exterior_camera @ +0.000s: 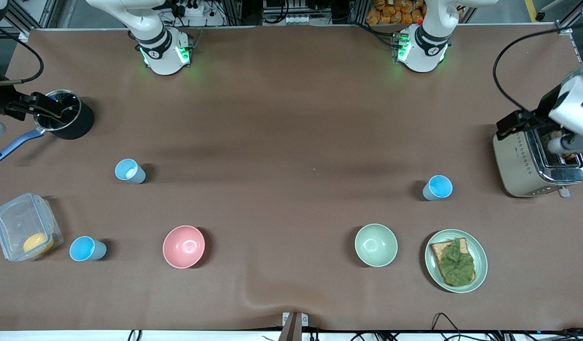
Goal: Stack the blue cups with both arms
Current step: 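Reach the right gripper to one blue cup while the left gripper reaches another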
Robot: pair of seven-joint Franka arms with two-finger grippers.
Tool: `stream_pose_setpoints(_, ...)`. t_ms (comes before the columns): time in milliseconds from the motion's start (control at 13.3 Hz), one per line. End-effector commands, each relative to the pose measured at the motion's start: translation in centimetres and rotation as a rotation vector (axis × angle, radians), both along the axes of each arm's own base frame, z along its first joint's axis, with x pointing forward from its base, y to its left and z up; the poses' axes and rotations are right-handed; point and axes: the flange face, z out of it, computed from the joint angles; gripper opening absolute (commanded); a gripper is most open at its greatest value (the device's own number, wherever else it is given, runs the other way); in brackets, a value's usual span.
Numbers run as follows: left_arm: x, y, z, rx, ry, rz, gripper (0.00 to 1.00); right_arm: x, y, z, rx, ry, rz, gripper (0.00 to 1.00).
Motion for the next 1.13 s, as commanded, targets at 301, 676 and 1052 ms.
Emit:
stream_pose_setpoints(301, 0.7, 0.0, -5.4, 0.018, -0.027, -0.027, 1.00, 0.0, 0.2, 0.1, -0.008, -0.001, -0.008, 1.00)
stream_pose_setpoints(676, 0.9, -0.1, -9.6, 0.008, -0.046, -0.028, 1.00, 1.4, 2.1, -1.5, -0.011, 0.023, 0.028, 1.00)
stream_pose_setpoints(1052, 2.5, -0.8, -14.4, 0.019, -0.026, -0.037, 1.00, 3.6, 9.1, -7.8, -0.046, 0.137, 0.141, 1.00)
